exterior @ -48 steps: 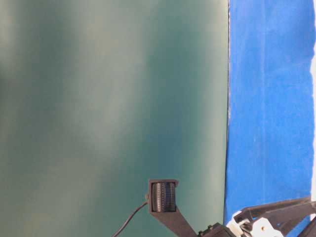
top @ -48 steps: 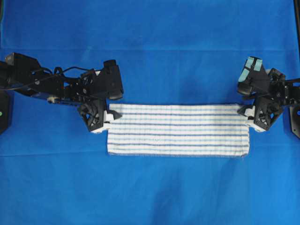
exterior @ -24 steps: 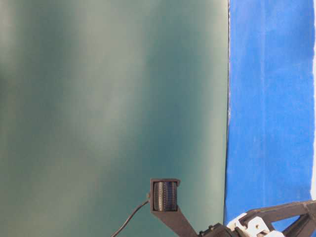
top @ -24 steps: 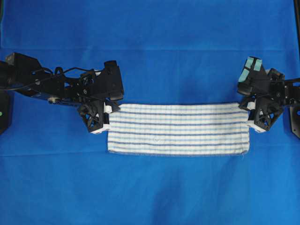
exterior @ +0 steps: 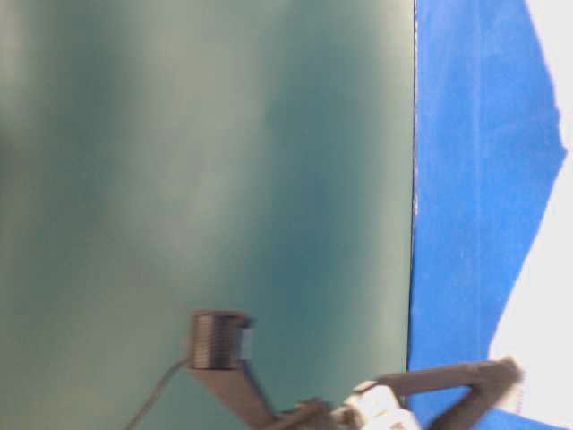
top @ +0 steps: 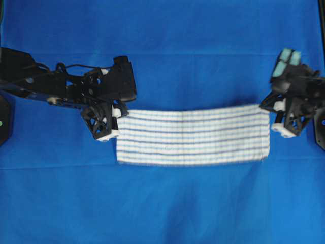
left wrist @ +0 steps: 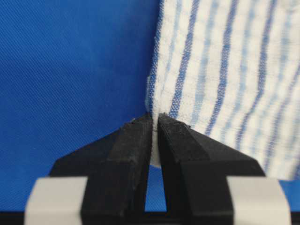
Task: Fold the blue towel.
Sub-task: 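Lift the far edge and pull it toward the near edge, folding in half, then swing the held strip, right gripper moving far, left gripper near, laying it lengthwise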
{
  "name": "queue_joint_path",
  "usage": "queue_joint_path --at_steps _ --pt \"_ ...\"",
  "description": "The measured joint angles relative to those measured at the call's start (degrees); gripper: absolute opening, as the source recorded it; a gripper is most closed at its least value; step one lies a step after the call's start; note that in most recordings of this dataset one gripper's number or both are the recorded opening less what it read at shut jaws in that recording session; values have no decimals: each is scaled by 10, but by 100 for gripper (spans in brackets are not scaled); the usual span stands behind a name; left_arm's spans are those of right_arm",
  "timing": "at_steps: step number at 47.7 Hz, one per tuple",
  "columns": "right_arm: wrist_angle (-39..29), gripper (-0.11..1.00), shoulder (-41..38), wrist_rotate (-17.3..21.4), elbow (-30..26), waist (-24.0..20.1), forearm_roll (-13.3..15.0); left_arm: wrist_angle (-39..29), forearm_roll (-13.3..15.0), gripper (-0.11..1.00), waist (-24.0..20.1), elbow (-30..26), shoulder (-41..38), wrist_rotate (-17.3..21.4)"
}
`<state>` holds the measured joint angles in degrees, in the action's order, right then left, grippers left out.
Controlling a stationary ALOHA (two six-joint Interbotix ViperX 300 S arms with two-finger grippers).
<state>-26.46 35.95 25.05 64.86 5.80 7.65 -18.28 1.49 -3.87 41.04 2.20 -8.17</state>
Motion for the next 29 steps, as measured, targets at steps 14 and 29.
queue_joint_path --at_steps 14,29 --pt "-58 3 135 0 -13 -1 0 -41 -1 3 3 -6 58 -17" --pt "-47 3 118 6 -13 4 41 -11 0 3 26 -20 54 -24"
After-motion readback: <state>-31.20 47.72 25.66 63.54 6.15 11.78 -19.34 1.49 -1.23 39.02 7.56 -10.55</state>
